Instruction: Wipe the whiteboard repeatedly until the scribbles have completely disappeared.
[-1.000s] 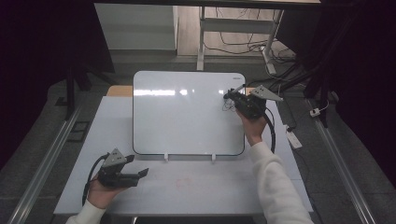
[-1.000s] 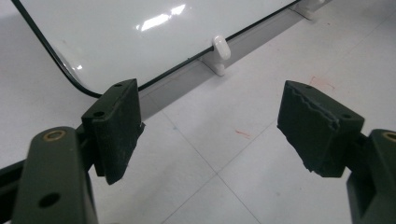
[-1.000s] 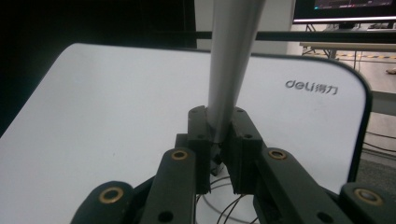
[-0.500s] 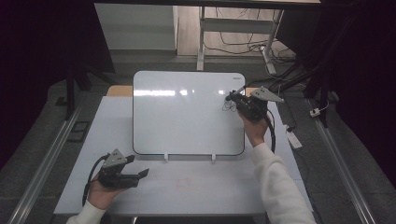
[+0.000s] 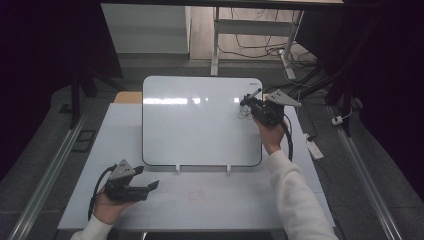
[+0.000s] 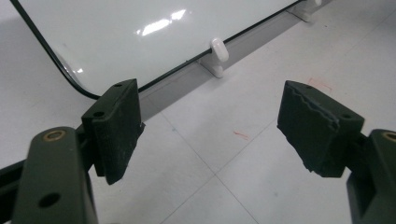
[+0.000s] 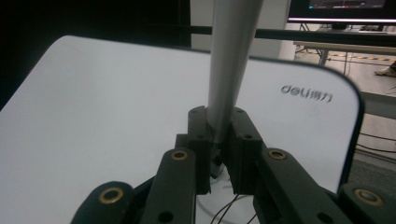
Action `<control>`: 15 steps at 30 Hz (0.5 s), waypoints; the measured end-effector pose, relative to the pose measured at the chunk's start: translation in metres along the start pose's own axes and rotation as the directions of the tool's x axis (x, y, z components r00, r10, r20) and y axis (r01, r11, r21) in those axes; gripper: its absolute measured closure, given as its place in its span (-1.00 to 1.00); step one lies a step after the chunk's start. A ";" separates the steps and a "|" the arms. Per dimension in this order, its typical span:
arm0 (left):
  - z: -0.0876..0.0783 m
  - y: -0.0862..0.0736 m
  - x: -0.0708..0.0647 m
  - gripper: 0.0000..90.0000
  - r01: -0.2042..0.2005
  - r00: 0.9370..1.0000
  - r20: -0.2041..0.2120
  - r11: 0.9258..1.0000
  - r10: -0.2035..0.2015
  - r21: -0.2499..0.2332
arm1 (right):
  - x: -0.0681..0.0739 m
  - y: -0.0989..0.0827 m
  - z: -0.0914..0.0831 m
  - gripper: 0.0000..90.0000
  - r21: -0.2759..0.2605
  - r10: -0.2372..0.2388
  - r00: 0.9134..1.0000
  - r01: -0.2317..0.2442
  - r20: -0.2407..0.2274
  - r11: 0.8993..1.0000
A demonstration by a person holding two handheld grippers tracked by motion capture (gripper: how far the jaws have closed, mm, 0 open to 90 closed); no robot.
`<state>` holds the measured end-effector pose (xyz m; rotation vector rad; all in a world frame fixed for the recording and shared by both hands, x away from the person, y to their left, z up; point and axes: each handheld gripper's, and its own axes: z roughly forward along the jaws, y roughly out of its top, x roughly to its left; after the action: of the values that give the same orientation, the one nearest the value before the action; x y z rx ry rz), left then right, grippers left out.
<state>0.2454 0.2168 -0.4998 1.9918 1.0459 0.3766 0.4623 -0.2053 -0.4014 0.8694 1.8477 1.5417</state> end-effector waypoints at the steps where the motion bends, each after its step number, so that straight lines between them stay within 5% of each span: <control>1: 0.000 0.000 0.000 -0.50 0.000 1.000 0.000 1.000 0.000 0.000 | -0.001 0.002 0.002 0.79 -0.003 -0.003 1.000 0.003 0.005 1.000; 15: 0.000 0.000 -0.001 -0.50 -0.003 1.000 0.001 1.000 0.003 0.000 | 0.012 -0.013 -0.009 0.80 0.041 -0.043 0.998 0.044 -0.042 0.998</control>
<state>0.2454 0.2162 -0.4997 1.9935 1.0419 0.3774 0.4461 -0.2026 -0.4126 0.8169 1.9213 1.5095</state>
